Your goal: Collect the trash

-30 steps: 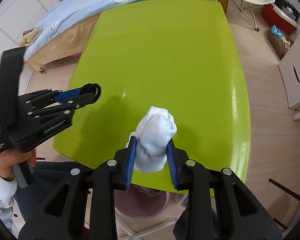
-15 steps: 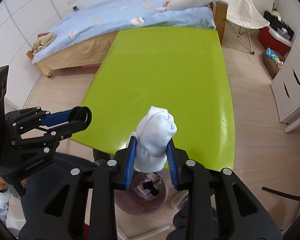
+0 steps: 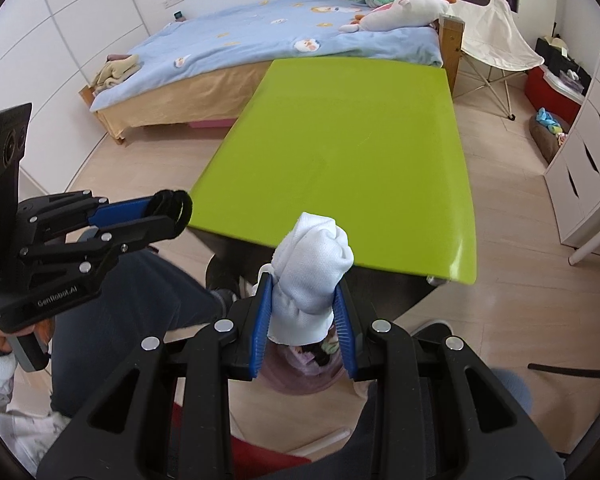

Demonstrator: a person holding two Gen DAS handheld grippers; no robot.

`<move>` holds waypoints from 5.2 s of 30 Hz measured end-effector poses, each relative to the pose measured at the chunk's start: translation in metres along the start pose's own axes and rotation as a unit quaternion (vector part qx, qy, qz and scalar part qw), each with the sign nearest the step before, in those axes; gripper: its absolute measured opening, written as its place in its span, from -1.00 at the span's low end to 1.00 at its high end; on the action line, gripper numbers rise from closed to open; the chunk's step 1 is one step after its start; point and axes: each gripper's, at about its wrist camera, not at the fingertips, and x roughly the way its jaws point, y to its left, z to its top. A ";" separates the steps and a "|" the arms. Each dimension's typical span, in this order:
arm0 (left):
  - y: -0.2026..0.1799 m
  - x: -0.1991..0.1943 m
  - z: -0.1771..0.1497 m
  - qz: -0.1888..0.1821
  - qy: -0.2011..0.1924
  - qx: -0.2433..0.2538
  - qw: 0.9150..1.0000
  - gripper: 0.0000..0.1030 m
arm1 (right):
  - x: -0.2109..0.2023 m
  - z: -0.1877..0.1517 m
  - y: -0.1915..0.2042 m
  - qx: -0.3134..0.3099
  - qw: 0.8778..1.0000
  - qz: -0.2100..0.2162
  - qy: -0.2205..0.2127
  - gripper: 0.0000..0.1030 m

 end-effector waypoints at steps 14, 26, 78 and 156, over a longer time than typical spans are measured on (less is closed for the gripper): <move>0.000 -0.010 -0.025 -0.014 0.009 -0.015 1.000 -0.52 | 0.016 -0.025 0.011 -0.009 0.999 0.033 0.031 -0.20; -0.009 -0.005 -0.024 -0.027 0.017 0.000 0.999 -0.51 | 0.002 -0.023 -0.007 0.023 1.000 0.009 0.010 0.85; 0.029 -0.034 0.046 0.006 -0.063 -0.033 0.997 0.88 | -0.047 0.070 0.001 0.008 0.994 -0.021 -0.105 0.95; 0.031 -0.035 0.037 0.010 -0.063 -0.059 0.996 0.88 | -0.036 0.065 -0.012 0.014 0.995 -0.028 -0.095 0.95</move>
